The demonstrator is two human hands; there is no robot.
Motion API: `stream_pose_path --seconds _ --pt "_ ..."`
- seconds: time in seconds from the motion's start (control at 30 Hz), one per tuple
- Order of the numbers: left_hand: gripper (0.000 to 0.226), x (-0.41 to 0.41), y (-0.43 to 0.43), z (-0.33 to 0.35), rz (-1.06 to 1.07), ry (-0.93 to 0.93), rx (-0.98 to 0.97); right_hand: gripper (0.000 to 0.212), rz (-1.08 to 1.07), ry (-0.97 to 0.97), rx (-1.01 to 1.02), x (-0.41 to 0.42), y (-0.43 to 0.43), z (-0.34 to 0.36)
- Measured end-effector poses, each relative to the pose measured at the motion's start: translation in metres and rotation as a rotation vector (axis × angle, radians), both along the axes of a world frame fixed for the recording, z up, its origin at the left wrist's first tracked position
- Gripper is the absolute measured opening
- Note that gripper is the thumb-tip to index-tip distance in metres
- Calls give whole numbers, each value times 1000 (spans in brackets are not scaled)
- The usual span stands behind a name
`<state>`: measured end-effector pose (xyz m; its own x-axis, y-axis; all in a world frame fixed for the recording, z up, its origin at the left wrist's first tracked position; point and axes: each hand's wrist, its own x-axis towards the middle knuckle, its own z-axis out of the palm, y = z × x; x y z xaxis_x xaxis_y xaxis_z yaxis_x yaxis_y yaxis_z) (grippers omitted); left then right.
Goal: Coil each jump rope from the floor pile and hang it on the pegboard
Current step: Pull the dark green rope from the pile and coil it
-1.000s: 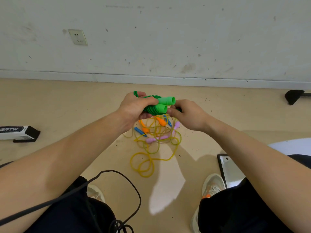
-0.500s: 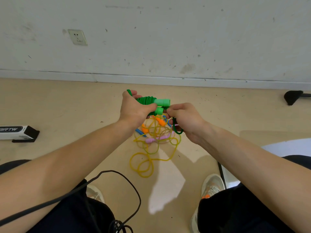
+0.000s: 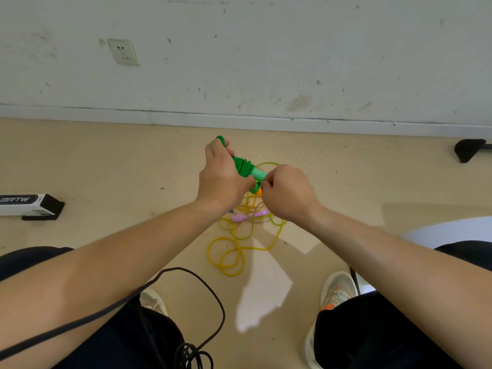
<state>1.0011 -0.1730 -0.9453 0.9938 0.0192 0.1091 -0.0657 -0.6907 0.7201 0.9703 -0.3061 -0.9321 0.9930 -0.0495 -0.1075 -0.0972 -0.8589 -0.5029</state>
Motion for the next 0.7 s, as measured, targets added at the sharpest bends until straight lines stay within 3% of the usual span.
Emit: stream_pose_path --seconds 0.1,0.2,0.3,0.43,0.57,0.7 --pt "70 -11 -6 -10 -107 -120 118 9 136 -81 -204 1 0 3" --pt "64 -10 -5 -11 -159 -167 229 8 232 -154 -284 3 -1 6" --pt "68 -7 -1 -8 -224 -139 280 10 319 -227 -390 3 -5 5" --pt "71 -1 4 0 -307 3 200 9 383 -358 -483 0 -12 2" --pt "76 0 9 1 -393 169 110 9 361 -341 -262 1 -14 -4" --pt "77 1 10 2 -451 227 67 11 262 -71 202 7 -20 5"
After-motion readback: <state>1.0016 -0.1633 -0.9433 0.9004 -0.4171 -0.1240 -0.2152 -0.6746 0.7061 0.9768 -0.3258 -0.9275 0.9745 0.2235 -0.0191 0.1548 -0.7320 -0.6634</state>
